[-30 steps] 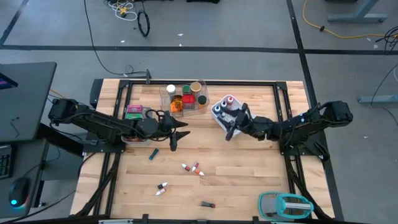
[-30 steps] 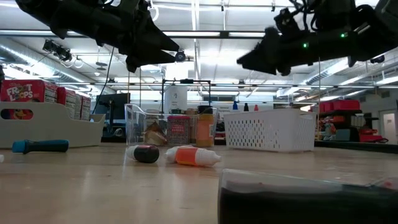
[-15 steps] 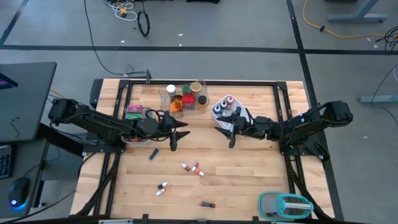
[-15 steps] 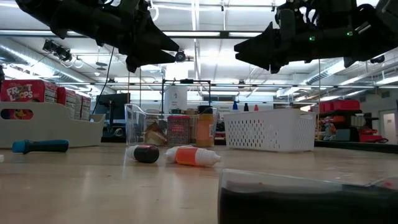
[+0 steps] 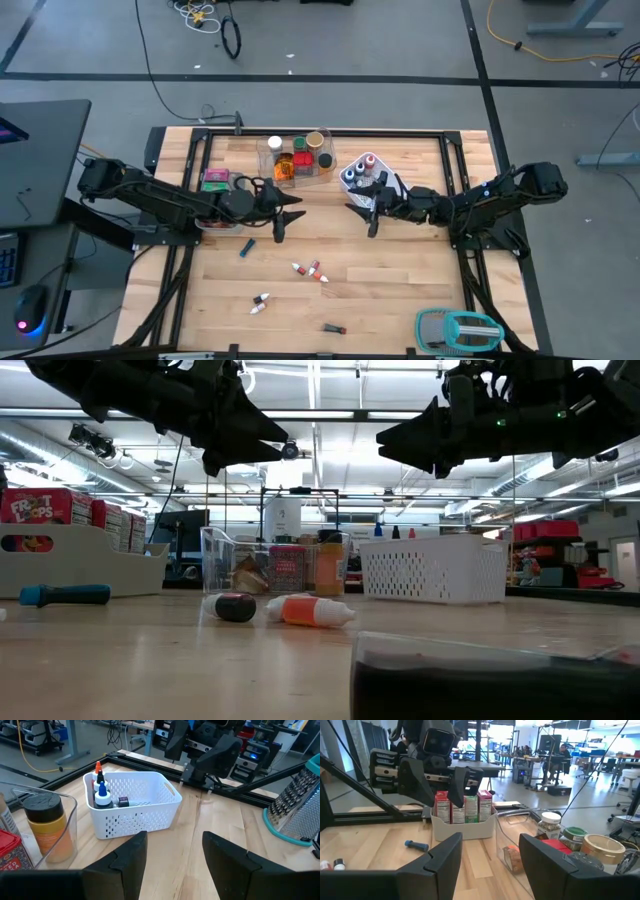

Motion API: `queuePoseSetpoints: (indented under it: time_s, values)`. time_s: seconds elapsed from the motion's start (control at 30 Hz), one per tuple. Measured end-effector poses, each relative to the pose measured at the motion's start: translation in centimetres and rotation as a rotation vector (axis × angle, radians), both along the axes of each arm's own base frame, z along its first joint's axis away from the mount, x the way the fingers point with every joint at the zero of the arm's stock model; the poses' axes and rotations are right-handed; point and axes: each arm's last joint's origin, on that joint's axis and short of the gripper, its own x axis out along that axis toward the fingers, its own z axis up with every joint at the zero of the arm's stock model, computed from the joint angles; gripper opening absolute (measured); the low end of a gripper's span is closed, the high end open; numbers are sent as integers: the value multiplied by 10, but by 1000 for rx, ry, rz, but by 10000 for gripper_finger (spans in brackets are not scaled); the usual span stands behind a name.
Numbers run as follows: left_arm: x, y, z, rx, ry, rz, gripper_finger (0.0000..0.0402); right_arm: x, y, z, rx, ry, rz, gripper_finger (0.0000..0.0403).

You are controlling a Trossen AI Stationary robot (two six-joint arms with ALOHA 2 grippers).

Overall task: Pick & Place Kitchen Items
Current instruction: Put the blue food coloring bottle into the white bin

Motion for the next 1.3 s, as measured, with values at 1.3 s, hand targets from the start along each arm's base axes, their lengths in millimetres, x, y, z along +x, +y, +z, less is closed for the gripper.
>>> queuePoseSetpoints:
  time_s: [1.3]
  values:
    - [0,0,1,16,-9,-3,201,0,0,0,-1,0,-2,208]
